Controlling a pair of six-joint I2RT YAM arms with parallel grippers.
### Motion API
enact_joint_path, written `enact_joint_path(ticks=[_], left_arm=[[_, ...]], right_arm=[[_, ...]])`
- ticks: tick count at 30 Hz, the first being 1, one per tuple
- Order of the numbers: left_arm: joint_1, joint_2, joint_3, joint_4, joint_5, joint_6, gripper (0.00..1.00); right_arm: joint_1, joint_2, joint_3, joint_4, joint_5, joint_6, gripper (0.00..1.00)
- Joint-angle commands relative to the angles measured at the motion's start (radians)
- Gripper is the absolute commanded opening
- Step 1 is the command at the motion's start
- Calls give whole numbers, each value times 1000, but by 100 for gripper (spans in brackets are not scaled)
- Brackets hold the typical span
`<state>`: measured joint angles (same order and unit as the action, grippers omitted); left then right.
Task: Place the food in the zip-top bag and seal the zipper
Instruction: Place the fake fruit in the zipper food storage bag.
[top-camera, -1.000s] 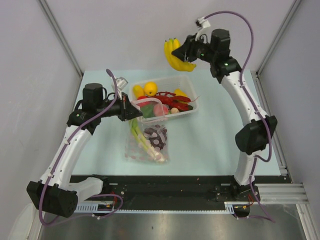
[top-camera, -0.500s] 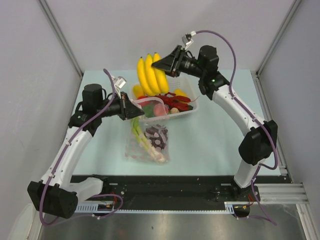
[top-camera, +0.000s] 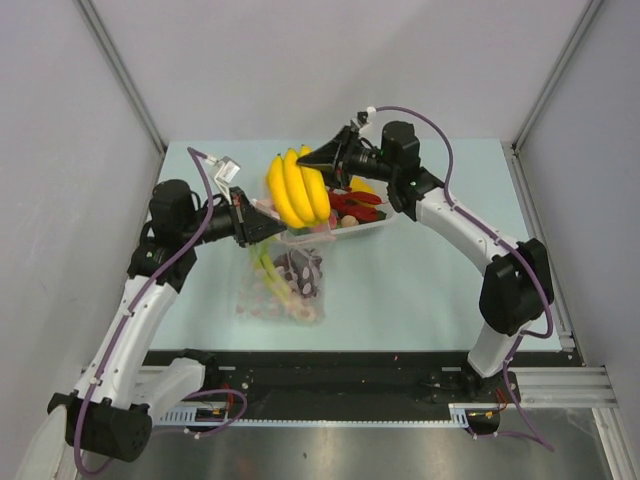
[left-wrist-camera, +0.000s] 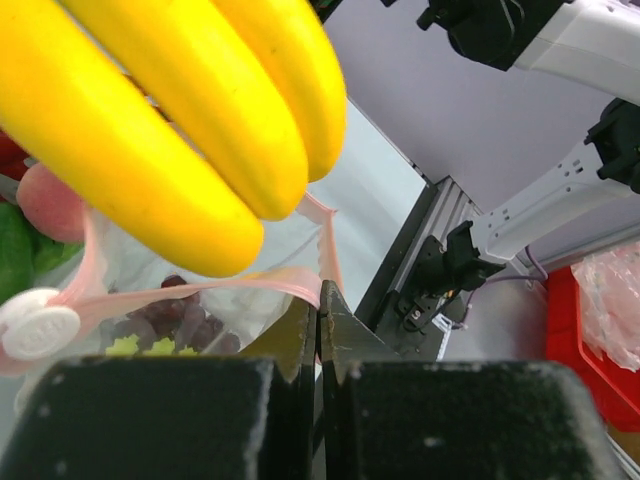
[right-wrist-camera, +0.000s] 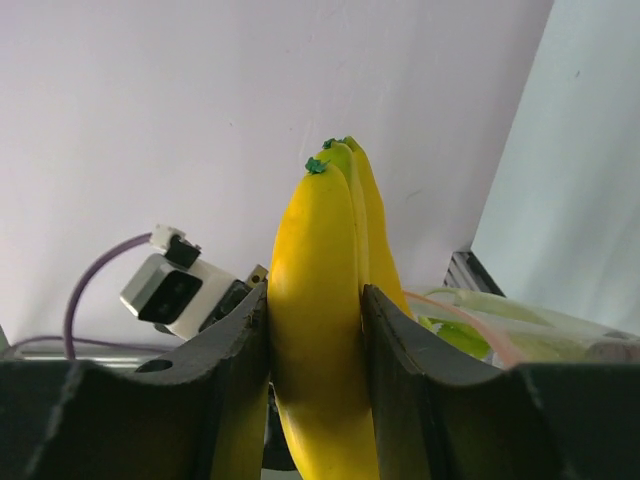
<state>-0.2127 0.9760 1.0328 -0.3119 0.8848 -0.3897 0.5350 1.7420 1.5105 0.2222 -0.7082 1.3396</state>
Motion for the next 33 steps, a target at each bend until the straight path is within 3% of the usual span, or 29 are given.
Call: enact_joint_path(ticks=[1, 8, 13, 21, 27, 33], left_arm=[[6, -62, -42, 140, -23, -57, 0], [6, -106, -103, 221, -37, -112, 0], [6, -135, -108, 218, -44, -112, 0], [6, -177, -112, 185, -32, -107, 0], [6, -177, -102, 172, 0, -87, 0], [6, -175, -96, 177, 22, -72, 0]], right_arm=[[23, -104, 31, -24, 44, 93, 0], [100, -127, -122, 227, 39, 12, 0], [111, -180, -234, 282, 84, -94, 0], [155, -295, -311, 140, 90, -462, 0], [177, -344, -314, 17, -5, -841, 0], [191, -343, -314, -55, -108, -953, 0]])
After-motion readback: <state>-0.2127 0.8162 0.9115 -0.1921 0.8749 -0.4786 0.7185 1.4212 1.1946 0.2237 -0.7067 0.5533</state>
